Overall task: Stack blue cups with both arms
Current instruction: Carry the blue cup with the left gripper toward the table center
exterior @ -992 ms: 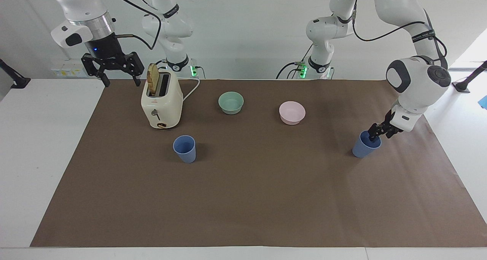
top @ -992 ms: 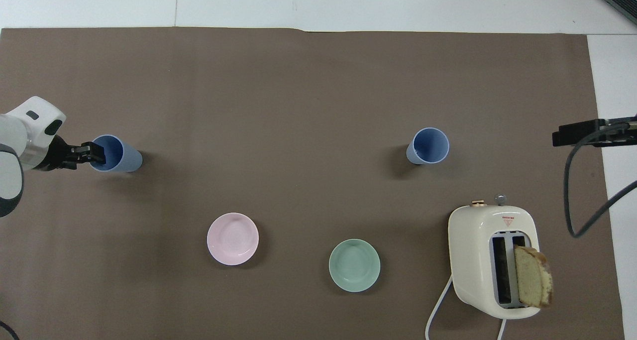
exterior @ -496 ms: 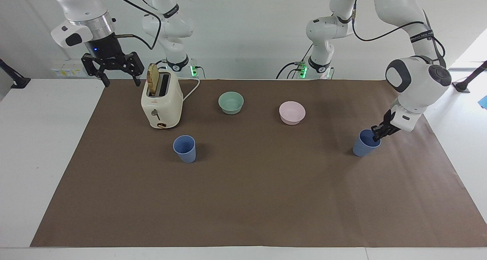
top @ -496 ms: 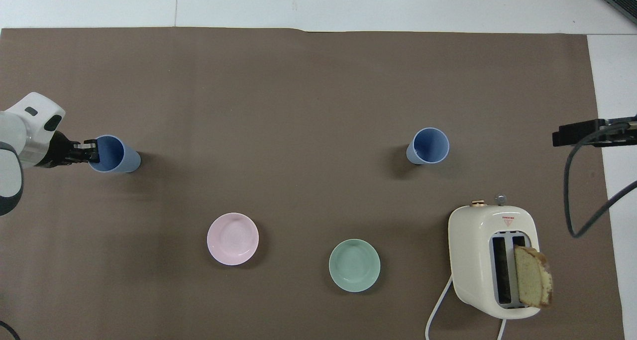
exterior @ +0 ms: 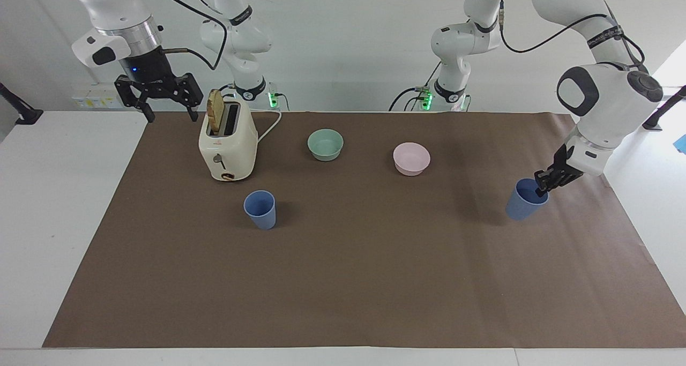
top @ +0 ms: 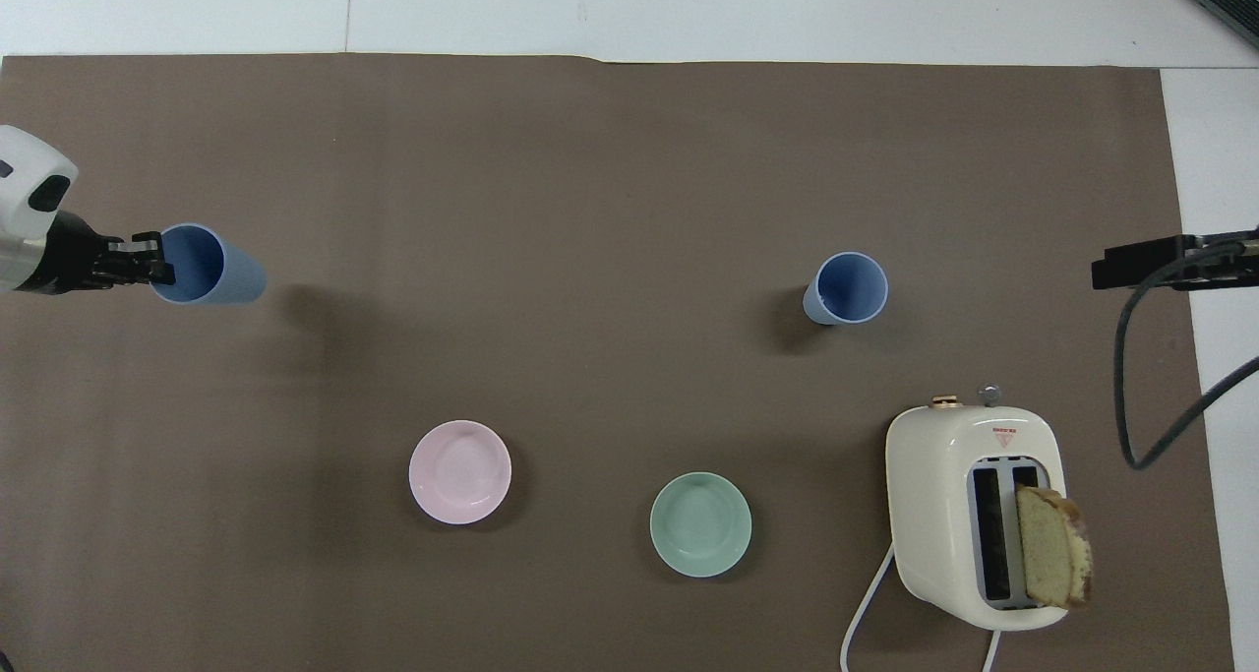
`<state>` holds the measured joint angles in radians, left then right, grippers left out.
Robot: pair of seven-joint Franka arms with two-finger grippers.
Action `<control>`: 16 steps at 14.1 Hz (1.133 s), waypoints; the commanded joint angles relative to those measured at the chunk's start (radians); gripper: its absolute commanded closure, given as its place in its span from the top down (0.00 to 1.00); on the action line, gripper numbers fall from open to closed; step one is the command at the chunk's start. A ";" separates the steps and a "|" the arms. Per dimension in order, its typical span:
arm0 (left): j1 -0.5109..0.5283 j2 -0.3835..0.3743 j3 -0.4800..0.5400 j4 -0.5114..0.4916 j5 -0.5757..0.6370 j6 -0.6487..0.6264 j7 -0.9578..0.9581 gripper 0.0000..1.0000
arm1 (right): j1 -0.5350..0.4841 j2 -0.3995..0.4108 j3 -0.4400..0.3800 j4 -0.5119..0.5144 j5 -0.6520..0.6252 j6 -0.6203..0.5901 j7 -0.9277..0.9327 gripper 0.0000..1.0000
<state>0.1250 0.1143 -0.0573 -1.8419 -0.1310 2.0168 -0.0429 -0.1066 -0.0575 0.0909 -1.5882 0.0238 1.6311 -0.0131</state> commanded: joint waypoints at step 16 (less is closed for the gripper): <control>-0.613 0.165 -0.004 0.041 0.076 0.210 -0.650 0.00 | -0.010 -0.010 0.003 -0.009 0.010 -0.005 -0.016 1.00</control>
<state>-0.4675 0.2539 -0.0787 -1.7898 -0.0901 2.1777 -0.6843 -0.1066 -0.0575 0.0909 -1.5882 0.0238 1.6311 -0.0131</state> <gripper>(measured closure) 0.952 0.000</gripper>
